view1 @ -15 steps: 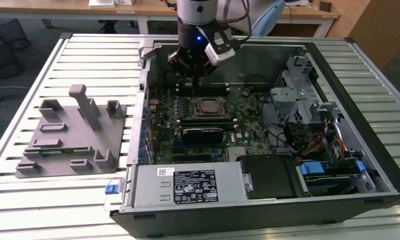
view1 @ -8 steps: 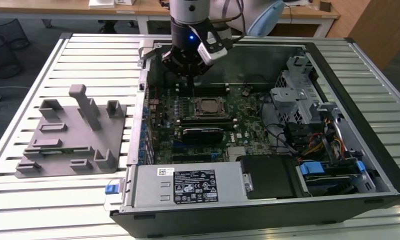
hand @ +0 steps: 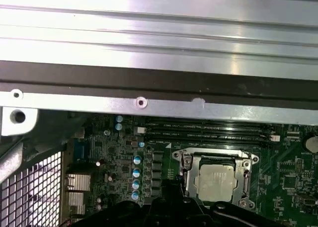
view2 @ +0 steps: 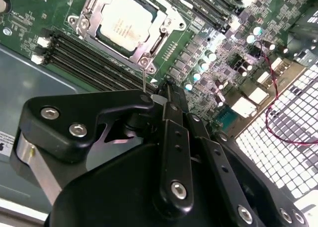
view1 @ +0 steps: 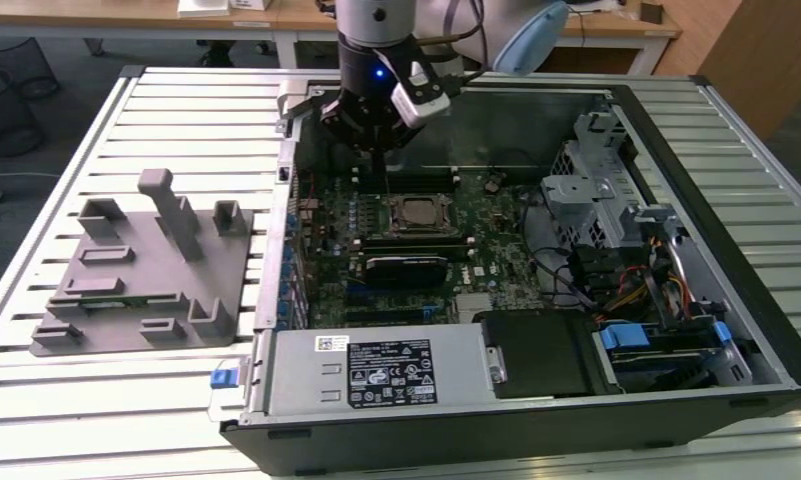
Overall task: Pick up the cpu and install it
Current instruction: 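Install the first cpu locking lever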
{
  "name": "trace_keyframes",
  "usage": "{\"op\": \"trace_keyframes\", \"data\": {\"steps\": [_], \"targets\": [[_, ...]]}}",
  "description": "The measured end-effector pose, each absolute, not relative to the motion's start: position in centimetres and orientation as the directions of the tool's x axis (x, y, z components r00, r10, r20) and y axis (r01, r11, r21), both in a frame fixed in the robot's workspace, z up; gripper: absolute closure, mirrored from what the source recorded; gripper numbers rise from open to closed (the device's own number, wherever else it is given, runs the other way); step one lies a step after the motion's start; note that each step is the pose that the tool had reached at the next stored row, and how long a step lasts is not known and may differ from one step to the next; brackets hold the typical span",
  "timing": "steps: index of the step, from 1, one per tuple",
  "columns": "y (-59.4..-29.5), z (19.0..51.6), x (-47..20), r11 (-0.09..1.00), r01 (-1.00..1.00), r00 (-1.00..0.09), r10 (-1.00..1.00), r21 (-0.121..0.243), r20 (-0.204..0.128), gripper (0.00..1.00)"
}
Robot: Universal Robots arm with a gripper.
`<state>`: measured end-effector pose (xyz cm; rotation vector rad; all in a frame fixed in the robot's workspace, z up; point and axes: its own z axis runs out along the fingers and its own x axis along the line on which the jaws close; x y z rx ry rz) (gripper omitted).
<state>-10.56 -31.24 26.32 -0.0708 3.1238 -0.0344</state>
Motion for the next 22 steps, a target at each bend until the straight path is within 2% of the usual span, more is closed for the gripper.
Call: {"op": "trace_keyframes", "data": {"steps": [10, 22], "targets": [[-29.9, 26.0, -10.9, 0.999, -0.045, -0.999, -0.045, -0.022, -0.016, 0.89], [-29.9, 25.9, -9.3, 0.999, -0.045, -0.999, -0.045, -0.022, -0.011, 0.89]]}}
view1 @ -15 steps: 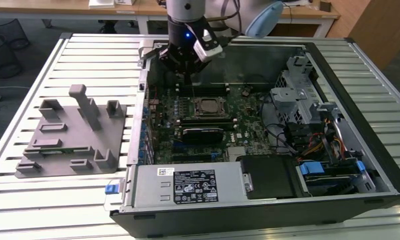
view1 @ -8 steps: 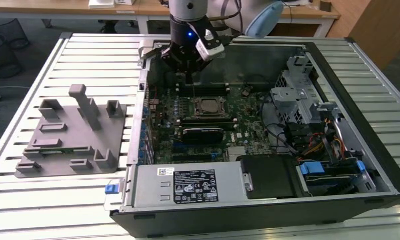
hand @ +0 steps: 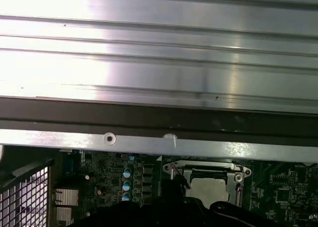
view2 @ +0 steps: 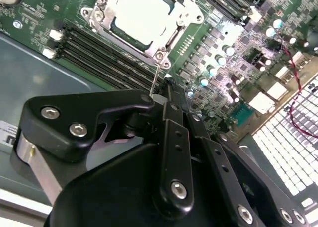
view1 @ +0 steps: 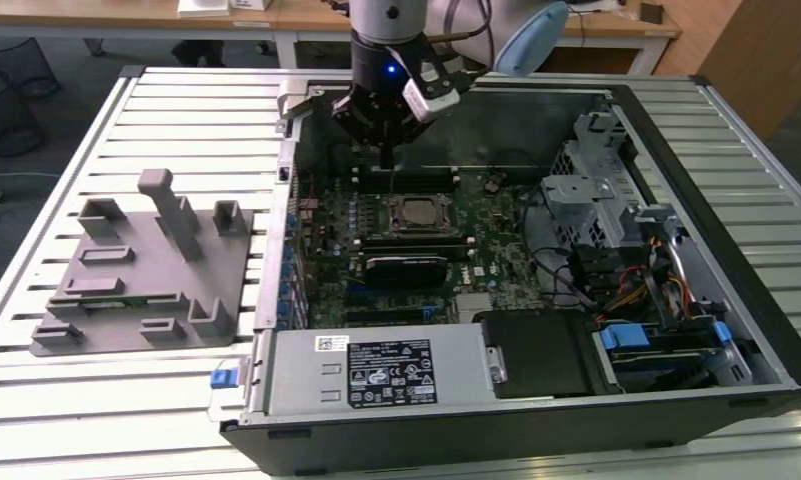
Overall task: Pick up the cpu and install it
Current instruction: 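Install the first cpu locking lever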
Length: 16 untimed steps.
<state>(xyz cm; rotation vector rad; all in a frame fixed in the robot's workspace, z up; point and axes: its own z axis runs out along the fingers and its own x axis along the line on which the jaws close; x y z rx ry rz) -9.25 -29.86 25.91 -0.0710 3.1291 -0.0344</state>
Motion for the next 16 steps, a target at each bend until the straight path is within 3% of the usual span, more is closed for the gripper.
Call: {"op": "trace_keyframes", "data": {"steps": [12, 16], "targets": [[-29.9, 25.8, -6.0, 0.999, -0.046, -0.999, -0.046, -0.019, -0.003, 0.89], [-30.0, 25.6, -5.7, 0.998, -0.045, -0.999, -0.045, 0.031, -0.004, 0.89]]}}
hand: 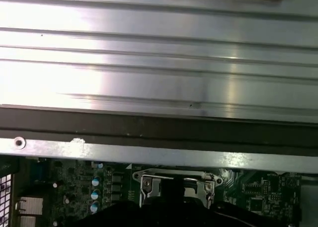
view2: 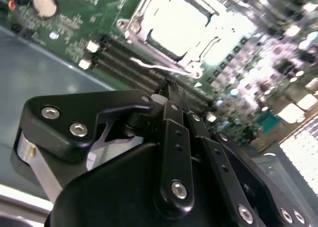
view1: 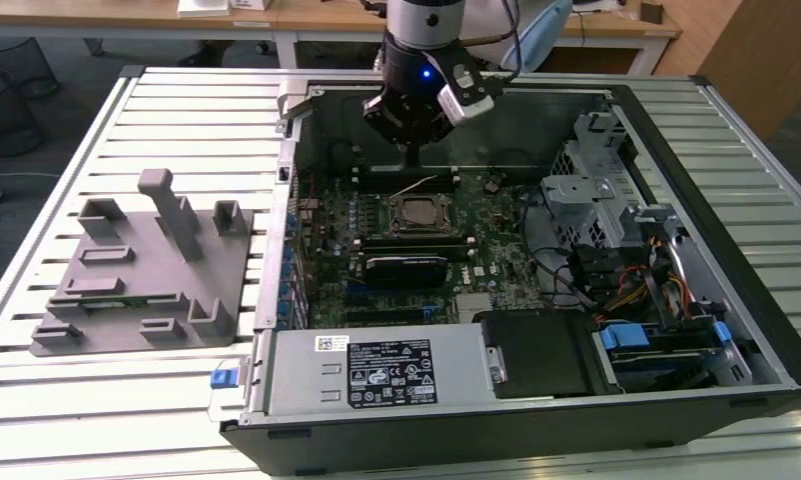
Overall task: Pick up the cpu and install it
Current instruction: 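Install the first cpu locking lever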
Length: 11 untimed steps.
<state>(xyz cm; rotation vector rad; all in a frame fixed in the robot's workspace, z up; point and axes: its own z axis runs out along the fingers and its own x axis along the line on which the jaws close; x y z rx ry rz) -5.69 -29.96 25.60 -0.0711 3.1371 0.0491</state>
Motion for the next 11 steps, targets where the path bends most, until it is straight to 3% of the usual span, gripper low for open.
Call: {"op": "trace_keyframes", "data": {"steps": [11], "targets": [[-30.0, 24.1, -5.0, 0.999, -0.045, -0.999, -0.045, 0.027, -0.004, 0.89]]}}
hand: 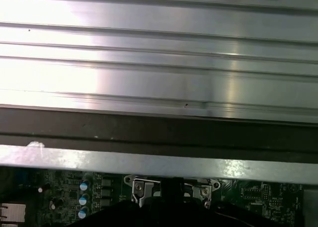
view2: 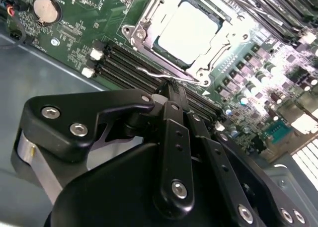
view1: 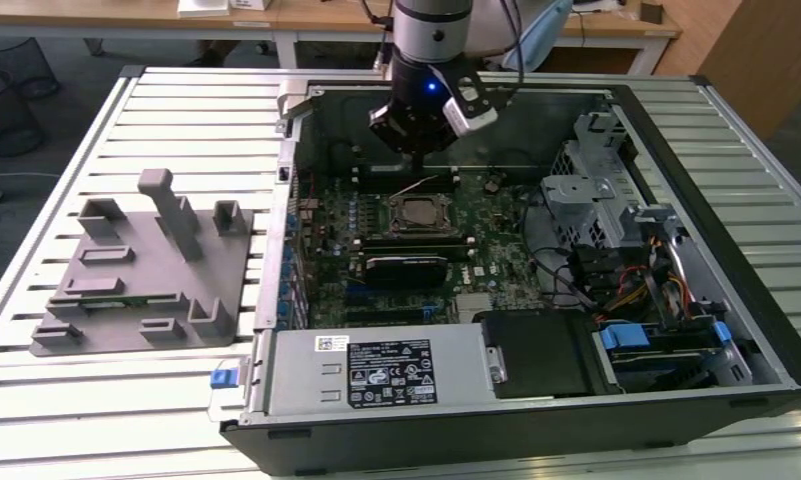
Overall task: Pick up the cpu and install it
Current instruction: 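Install the first cpu locking lever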
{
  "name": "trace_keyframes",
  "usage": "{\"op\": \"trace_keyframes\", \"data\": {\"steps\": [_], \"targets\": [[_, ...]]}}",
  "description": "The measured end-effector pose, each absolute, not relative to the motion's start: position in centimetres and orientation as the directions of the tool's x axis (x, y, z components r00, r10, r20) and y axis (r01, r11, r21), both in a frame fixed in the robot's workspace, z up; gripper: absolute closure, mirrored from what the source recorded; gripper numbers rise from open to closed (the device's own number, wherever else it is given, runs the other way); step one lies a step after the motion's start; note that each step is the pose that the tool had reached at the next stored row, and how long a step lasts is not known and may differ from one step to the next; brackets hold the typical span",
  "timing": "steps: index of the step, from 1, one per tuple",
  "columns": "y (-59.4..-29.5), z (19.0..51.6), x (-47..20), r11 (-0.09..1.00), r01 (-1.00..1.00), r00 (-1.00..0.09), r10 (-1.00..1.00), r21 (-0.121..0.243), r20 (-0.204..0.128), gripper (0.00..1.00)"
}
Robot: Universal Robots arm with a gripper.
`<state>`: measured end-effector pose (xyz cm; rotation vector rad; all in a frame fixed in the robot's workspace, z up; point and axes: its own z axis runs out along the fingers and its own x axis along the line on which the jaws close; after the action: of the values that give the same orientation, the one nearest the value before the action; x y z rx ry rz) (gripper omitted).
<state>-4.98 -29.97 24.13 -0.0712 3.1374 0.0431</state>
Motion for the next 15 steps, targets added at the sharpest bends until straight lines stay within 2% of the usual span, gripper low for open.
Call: {"op": "trace_keyframes", "data": {"steps": [15], "targets": [[-29.9, 22.7, -4.1, 0.999, -0.048, -0.999, -0.048, 0.019, -0.004, 0.89]]}}
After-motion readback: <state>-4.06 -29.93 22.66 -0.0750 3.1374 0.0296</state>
